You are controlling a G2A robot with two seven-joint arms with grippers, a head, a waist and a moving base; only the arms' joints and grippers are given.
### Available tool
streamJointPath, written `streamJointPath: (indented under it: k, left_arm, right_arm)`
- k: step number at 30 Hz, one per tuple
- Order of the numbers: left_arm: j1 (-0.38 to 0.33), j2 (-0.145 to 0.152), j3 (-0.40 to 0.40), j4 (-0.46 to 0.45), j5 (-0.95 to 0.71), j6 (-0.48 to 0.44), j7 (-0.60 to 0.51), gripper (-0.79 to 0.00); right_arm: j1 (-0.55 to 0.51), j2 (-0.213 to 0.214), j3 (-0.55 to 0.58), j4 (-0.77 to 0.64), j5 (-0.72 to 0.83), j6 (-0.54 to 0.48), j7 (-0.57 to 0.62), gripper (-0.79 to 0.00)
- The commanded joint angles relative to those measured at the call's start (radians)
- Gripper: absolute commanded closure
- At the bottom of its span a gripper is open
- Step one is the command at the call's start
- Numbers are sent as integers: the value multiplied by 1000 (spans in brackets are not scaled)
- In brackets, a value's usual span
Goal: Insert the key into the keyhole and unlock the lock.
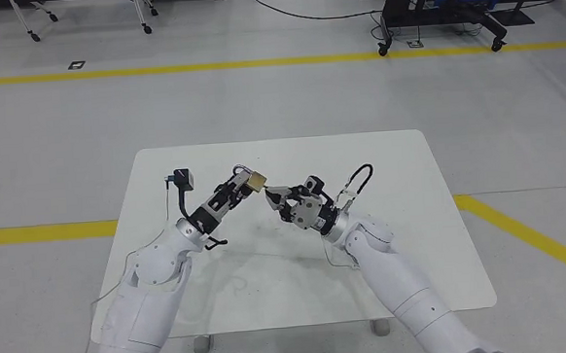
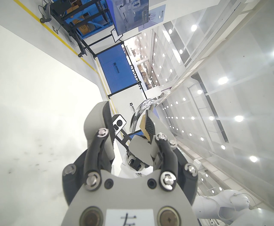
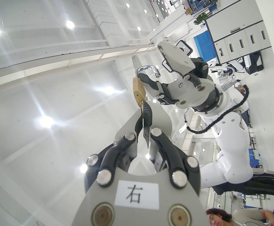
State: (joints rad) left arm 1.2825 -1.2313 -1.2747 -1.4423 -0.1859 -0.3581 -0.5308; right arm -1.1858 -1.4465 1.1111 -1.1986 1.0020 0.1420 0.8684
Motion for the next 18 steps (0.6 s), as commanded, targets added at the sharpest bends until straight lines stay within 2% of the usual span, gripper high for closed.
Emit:
streamJointPath:
  k: [1, 3, 8, 10, 12, 14, 18]
  left_arm:
    - [0, 0, 0, 0, -2, -1, -1, -785]
    - [-1, 0, 0, 1, -2, -1, -4, -763]
    - [-1, 1, 0, 1, -4, -6, -7, -489]
    - [-1, 1, -1, 1, -5, -7, -6, -446]
    - [0, 1, 0, 0, -4, -9, -5, -446]
    - [1, 1, 0, 0, -4, -10, -5, -388]
    - [2, 1, -1, -1, 0, -13, -3, -348]
  right_arm:
    - [-2, 1, 2, -2, -1, 0, 3, 0]
    - [-5, 3, 4, -5, -3, 1, 6, 0]
    - [-12, 8, 16, -10, -5, 1, 14, 0]
    - [-15, 10, 21, -13, -5, 2, 15, 0]
    - [-19, 12, 25, -16, -5, 3, 16, 0]
    - [-22, 14, 28, -20, -10, 3, 19, 0]
    - [-31, 21, 48, -29, -25, 0, 21, 0]
